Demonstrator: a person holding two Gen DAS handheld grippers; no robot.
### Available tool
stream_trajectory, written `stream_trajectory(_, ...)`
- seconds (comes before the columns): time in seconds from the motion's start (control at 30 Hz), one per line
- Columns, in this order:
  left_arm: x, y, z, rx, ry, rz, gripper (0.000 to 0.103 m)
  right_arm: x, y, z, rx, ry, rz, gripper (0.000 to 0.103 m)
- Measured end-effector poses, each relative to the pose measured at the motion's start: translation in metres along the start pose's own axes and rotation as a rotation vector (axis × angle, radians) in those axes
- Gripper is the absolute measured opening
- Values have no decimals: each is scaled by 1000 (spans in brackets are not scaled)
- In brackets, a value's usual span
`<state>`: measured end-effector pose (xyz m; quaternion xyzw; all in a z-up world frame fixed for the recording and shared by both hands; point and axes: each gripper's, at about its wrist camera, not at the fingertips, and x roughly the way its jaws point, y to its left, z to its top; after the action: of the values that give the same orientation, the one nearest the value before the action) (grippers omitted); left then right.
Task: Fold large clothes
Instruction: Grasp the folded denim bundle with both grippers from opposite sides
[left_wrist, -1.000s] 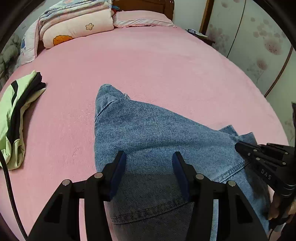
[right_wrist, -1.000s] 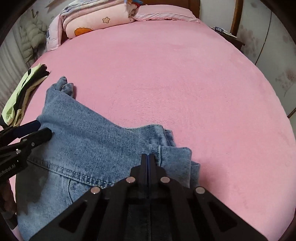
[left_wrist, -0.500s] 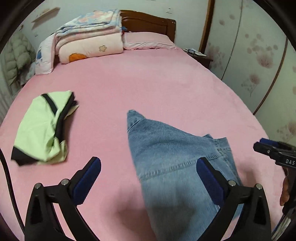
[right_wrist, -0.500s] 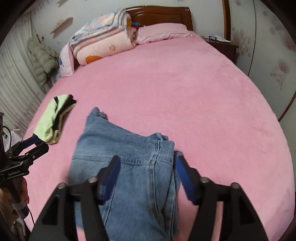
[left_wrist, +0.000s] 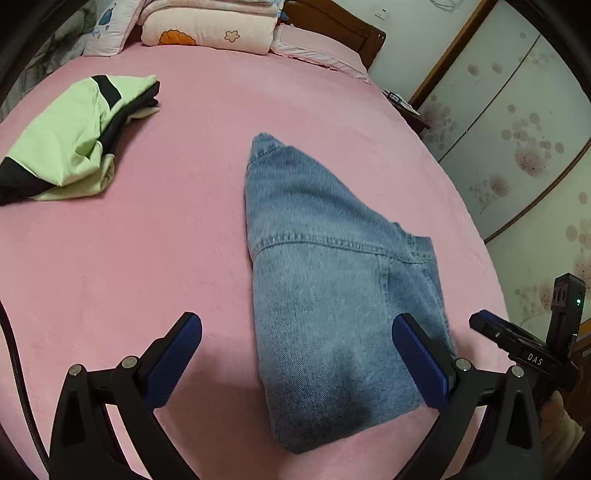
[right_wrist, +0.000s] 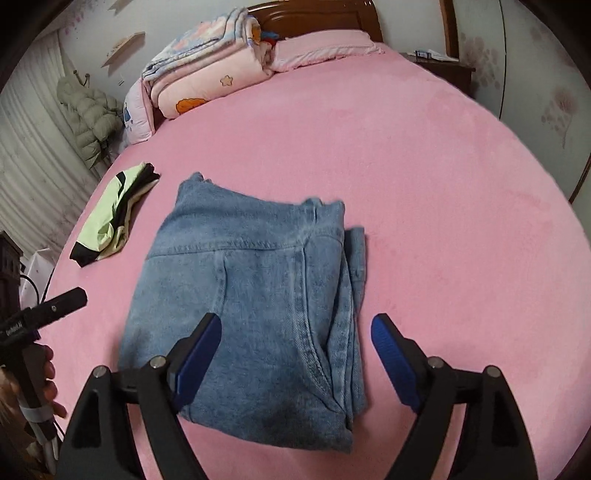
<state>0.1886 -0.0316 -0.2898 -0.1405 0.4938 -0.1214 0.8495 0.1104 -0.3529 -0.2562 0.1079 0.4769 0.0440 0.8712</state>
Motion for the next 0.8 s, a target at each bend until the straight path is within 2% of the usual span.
stream_trajectory(0.1,26,3,-1,-6,62,-11,102,29,-15,-4,11,119,27,84)
stream_trajectory(0.17,45,9,0,-44,108,-67,102,47,-26,-6,37,173,55,84)
stream_trajectory(0.3,86,14,-3,-79,206,-114,102,77,-47,-3,83,212,95,84)
stream_trajectory(0.37,102,17,-5,-98,238,-133,101,96,-57,-1,133,257,172,84)
stream_trajectory(0.5,120,16,-4,-83,248,-184,101,121,-60,7,136,263,323,85)
stream_trajectory(0.57,125,17,-2,-76,260,-207,101,131,-58,10,116,267,364,84)
stream_trajectory(0.67,130,17,2,-75,275,-222,101,140,-51,17,65,283,391,82)
stream_trajectory(0.8,138,7,11,-50,302,-188,99,141,-41,19,21,286,376,70)
